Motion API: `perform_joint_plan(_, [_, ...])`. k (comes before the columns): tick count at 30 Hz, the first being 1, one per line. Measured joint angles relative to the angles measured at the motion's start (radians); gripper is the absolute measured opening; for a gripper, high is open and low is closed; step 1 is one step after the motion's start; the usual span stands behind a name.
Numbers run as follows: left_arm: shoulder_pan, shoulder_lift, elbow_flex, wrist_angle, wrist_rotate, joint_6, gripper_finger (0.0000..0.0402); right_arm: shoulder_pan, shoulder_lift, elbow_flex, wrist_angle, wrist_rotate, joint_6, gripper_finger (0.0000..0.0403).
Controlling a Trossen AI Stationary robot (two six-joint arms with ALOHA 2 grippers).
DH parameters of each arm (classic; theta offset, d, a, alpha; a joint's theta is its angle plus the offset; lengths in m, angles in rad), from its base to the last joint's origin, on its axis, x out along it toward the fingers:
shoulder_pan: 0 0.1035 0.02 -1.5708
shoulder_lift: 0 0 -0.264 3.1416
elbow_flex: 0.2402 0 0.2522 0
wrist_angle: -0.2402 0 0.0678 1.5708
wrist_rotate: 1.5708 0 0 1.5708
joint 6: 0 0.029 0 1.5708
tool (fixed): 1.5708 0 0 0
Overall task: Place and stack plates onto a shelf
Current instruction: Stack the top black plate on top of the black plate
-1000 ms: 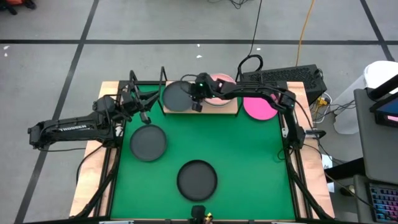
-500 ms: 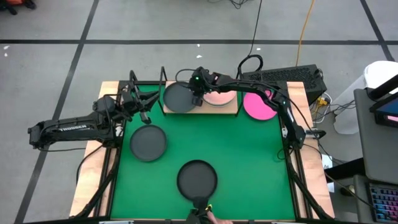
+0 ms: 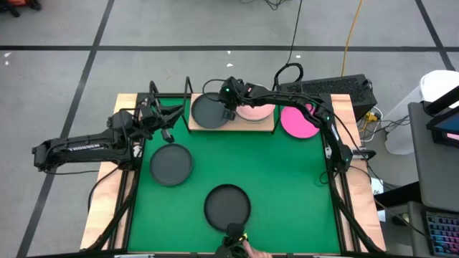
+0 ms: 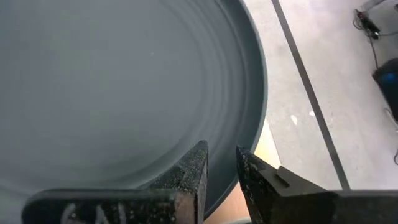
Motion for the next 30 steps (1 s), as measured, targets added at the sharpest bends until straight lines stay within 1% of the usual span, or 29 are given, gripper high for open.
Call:
perform_joint_plan(2, [0.0,0.0,0.0,0.0,0.0,-0.002,0.0081,0.0,0.0,0.0,0.013,-0.013,0.0,0.0068])
perform_joint_plan(7, [0.0,0.0,0.0,0.0,0.0,-0.007,0.0081,0.023,-0.047,-0.001,0.045,-0.133,0.002,0.0068])
perform_joint_plan(12, [0.0,0.0,0.0,0.001,0.0,-0.009,0.0081,0.072,-0.152,-0.001,0.033,-0.139,-0.027,0.0068])
perform_joint_plan(16, [0.0,0.0,0.0,-0.002,0.0,-0.017,0.0081,0.096,-0.276,-0.001,-0.058,-0.133,-0.042,0.0068])
perform_joint_plan(19, [-0.001,0.0,0.0,-0.013,0.005,-0.018,0.0081,0.106,-0.385,-0.035,-0.141,-0.132,-0.037,0.0068])
perform_joint_plan(23, [-0.006,0.0,0.0,-0.027,0.006,-0.022,0.0081,0.117,-0.561,-0.159,-0.215,-0.066,-0.011,0.0068])
perform_joint_plan(27, [-0.016,0.0,0.0,-0.028,0.006,-0.022,0.0081,0.139,-0.784,-0.352,-0.225,0.02,0.027,0.0068])
perform_joint_plan(30, [-0.025,0.0,0.0,-0.029,0.008,-0.018,0.0081,0.155,-0.948,-0.507,-0.226,0.025,0.077,0.0068])
